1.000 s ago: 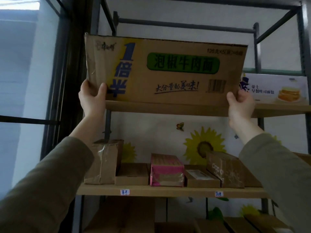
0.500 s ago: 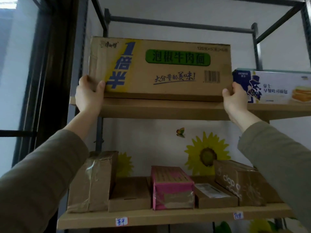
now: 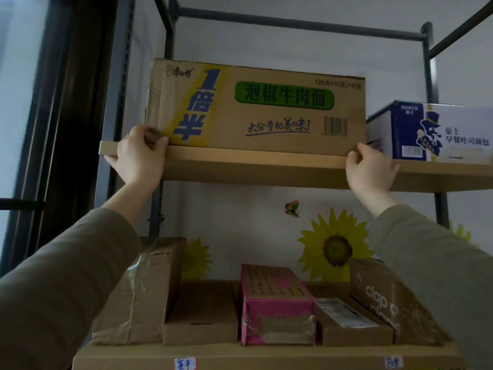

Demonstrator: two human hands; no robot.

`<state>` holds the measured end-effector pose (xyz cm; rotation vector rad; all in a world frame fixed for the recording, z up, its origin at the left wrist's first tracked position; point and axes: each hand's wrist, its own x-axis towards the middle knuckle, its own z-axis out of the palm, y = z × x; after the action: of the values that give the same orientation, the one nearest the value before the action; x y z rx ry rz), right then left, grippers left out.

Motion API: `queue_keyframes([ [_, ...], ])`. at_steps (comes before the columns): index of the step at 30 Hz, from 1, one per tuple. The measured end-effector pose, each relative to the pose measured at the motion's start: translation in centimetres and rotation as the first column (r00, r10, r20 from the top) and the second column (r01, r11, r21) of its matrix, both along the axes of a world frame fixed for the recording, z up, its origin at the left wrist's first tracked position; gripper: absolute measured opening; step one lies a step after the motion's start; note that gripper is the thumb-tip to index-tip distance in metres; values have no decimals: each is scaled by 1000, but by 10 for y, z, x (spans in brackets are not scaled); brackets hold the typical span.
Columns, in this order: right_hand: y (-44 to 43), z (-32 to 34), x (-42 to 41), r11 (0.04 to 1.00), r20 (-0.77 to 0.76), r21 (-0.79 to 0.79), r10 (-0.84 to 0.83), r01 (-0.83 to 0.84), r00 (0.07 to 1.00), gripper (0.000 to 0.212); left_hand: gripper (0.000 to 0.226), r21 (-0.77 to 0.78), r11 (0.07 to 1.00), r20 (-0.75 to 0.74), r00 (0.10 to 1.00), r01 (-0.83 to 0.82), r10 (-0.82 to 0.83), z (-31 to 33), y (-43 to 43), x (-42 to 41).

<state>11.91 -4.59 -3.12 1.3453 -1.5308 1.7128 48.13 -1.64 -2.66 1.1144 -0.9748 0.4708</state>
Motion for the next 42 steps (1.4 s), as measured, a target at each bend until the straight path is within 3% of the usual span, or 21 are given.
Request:
queue_keyframes([
  [12, -5, 1, -3, 996, -33, 91, 12, -9, 999, 39, 32, 2, 999, -93, 995, 42, -42, -2, 2, -12],
  [18, 0, -1, -2, 991, -45, 123, 49, -43, 998, 41, 35, 81, 996, 97, 994, -48, 40, -6, -6, -7],
  [22, 7, -16, 14, 981, 14, 9, 193, -194, 981, 40, 41, 123, 992, 165, 986, -11, -9, -27, -2, -13],
  [24, 17, -36, 36, 921, 57, -62, 389, -385, 920, 41, 43, 115, 989, 119, 987, 98, -112, -50, 6, -21],
  [27, 38, -76, 78, 748, 143, -54, 662, -662, 736, 41, 48, 174, 961, 7, 976, 215, -219, -94, 23, -36],
  [32, 60, -148, 150, 458, 254, 121, 843, -880, 474, 40, 53, 231, 937, -126, 963, 261, -237, -165, 43, -25],
  [37, 56, -178, 211, 348, 290, 297, 854, -889, 431, 45, 60, 243, 929, -322, 927, 279, -194, -208, 50, 16],
  [42, 35, -180, 260, 274, 502, 313, 765, -909, 403, 52, 60, 344, 863, -371, 898, 371, -238, -220, 38, 47],
])
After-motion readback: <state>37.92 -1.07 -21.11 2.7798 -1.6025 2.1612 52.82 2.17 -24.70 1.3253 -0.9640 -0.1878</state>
